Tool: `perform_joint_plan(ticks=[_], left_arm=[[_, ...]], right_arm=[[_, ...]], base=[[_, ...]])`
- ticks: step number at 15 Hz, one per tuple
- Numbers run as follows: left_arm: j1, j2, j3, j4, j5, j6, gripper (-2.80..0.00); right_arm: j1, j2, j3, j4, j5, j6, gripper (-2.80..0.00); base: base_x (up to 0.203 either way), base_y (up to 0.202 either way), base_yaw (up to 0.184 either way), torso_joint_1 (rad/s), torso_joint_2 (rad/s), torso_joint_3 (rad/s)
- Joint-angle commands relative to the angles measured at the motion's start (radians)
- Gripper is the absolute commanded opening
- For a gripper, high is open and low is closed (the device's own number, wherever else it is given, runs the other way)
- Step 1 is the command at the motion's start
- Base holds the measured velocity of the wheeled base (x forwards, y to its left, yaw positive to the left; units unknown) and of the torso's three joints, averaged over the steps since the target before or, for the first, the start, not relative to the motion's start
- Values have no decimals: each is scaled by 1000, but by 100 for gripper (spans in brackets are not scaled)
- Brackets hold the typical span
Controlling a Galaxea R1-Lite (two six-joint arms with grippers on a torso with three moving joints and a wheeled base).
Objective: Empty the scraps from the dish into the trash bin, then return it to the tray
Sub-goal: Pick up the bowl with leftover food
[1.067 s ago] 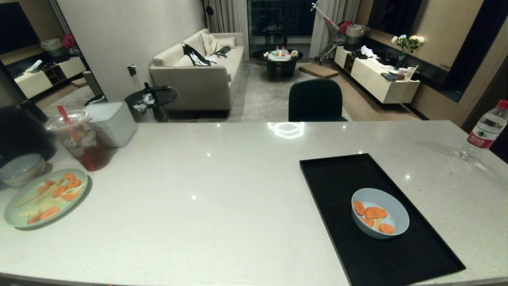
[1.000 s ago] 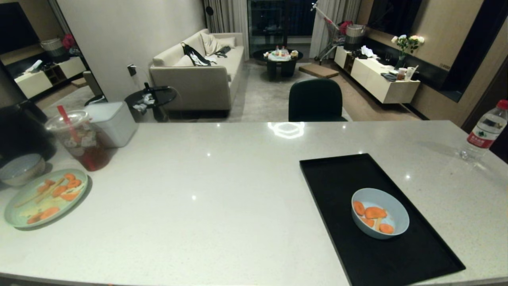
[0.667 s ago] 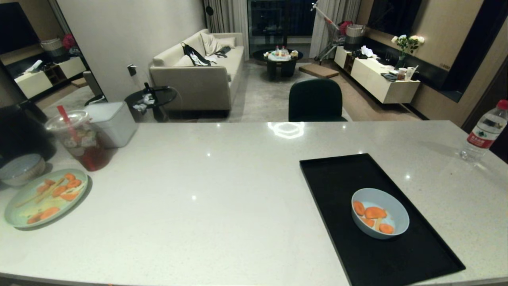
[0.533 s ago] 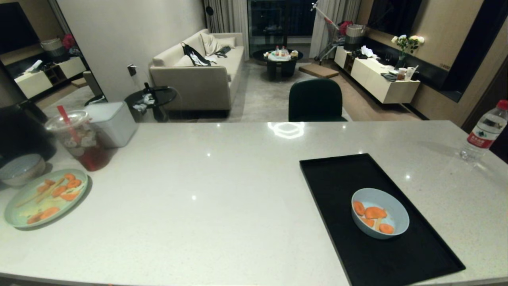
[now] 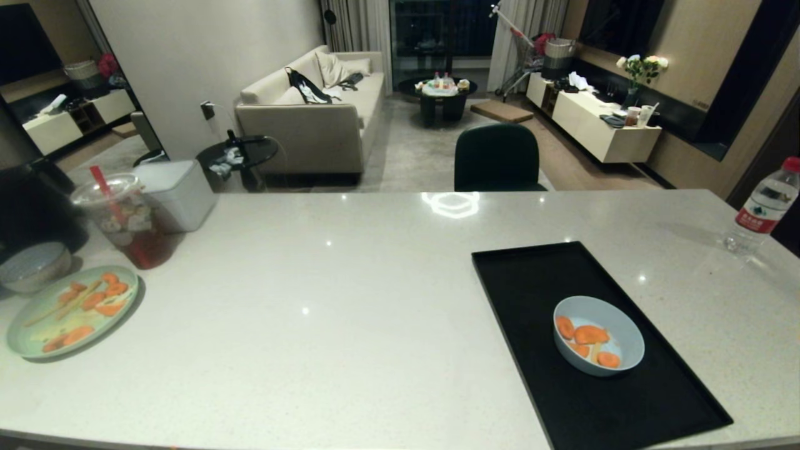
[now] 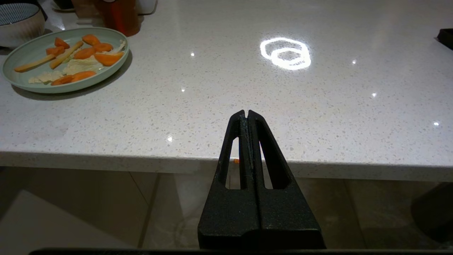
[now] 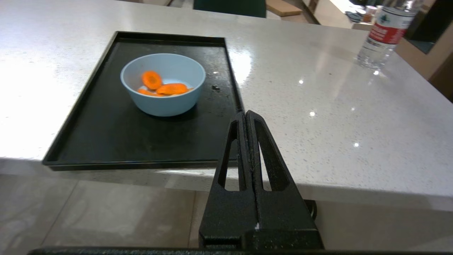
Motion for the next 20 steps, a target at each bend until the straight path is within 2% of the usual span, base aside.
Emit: perform_joint_plan(ticks=[1,5,8,13,16,20], left_arm=[[0,1,0,0,1,-1,-280],[0,1,0,-1,1,-1,-280],[0,0,0,-1,1,-1,-280],[0,1,0,-1,1,-1,-280],[0,0,0,0,1,-1,-280],[0,1,0,-1,1,-1,-280]], right_arm=[[1,30,-34,2,10,6,-280],[4,202,-154,15,14,33,-280],[5,467,-266,-2,13,56,-280],[-6,959,-570,21,12,97,-280],[-11,1233,-748,57,10,181,-280],[6,1476,-942,255,15,352,-280]], base=[[0,0,0,0,0,0],[0,0,0,0,0,0],[0,0,0,0,0,0],[0,0,0,0,0,0],[0,0,0,0,0,0],[0,0,0,0,0,0]])
